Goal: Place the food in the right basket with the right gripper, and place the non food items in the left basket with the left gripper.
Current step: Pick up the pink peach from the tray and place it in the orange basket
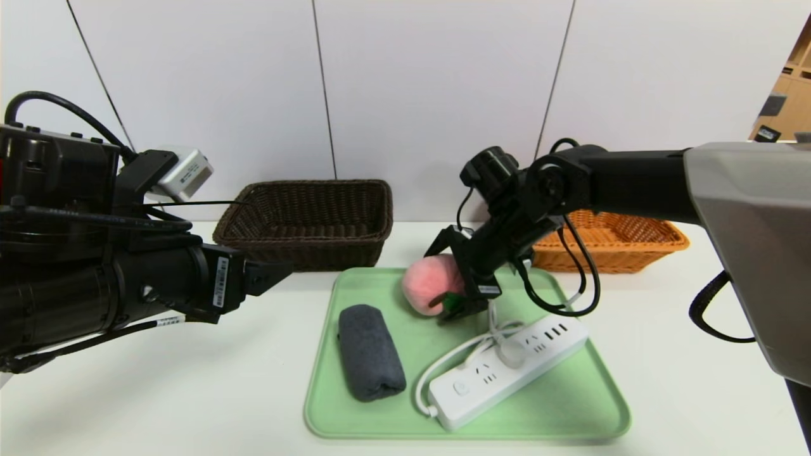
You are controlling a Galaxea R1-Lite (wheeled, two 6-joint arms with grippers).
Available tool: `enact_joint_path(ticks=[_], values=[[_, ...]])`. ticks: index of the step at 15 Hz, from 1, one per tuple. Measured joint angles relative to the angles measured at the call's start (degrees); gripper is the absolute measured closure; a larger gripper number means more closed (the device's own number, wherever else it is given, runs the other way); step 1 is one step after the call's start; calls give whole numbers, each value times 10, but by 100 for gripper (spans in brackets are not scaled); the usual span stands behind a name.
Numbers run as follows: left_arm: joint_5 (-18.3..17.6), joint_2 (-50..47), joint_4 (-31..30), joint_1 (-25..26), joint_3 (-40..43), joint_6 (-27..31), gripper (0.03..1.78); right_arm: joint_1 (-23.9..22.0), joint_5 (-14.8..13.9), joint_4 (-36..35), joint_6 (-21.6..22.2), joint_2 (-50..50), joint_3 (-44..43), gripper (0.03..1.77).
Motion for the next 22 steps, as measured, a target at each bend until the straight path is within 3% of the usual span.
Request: enact_joint_path(ticks=[4,9,13,22], values=[[0,1,0,0,0,0,12,1,-1,0,-1,2,0,10],[0,4,0,0,-1,0,12,2,0,0,-9,2,0,79],[0,4,0,0,-1,0,12,5,1,3,-21,1,0,108],[2,3,0,0,1,0,12,57,-11,56,-96,-53,1,111]])
